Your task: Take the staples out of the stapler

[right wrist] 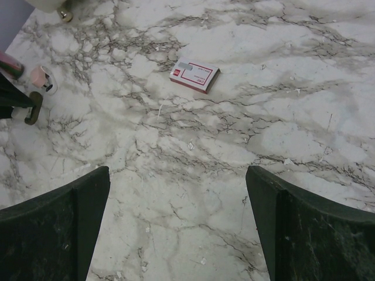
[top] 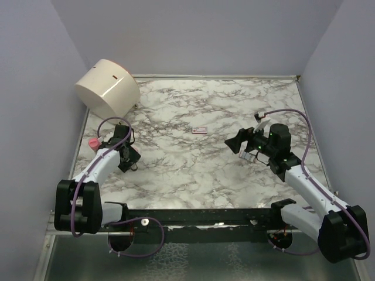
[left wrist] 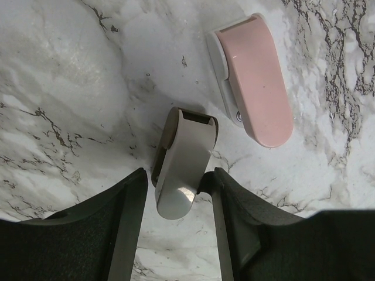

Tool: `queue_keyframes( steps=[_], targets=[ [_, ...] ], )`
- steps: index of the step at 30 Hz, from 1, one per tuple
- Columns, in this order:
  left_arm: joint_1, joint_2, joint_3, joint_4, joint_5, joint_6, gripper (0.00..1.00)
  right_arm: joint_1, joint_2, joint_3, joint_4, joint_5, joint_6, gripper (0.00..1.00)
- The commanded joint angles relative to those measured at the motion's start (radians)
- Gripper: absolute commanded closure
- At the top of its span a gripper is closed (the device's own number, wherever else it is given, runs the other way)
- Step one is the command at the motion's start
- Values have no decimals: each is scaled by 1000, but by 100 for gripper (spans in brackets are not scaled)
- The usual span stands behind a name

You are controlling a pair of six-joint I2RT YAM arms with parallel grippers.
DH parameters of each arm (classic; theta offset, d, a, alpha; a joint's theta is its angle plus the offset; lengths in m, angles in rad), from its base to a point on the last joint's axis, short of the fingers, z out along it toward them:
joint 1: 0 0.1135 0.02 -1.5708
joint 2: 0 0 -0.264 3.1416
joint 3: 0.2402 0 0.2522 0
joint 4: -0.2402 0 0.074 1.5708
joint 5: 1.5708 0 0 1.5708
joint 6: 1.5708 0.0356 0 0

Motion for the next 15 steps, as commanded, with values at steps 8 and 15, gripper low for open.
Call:
queue_keyframes(
  steps=[8,15],
  targets=[
    [-35,29,9,-44,2,56,47,6,28,18,26,-45,-6,1],
    [-49,18,6,-55,-15,49,52,6,32,19,25,-48,-5,1]
  ],
)
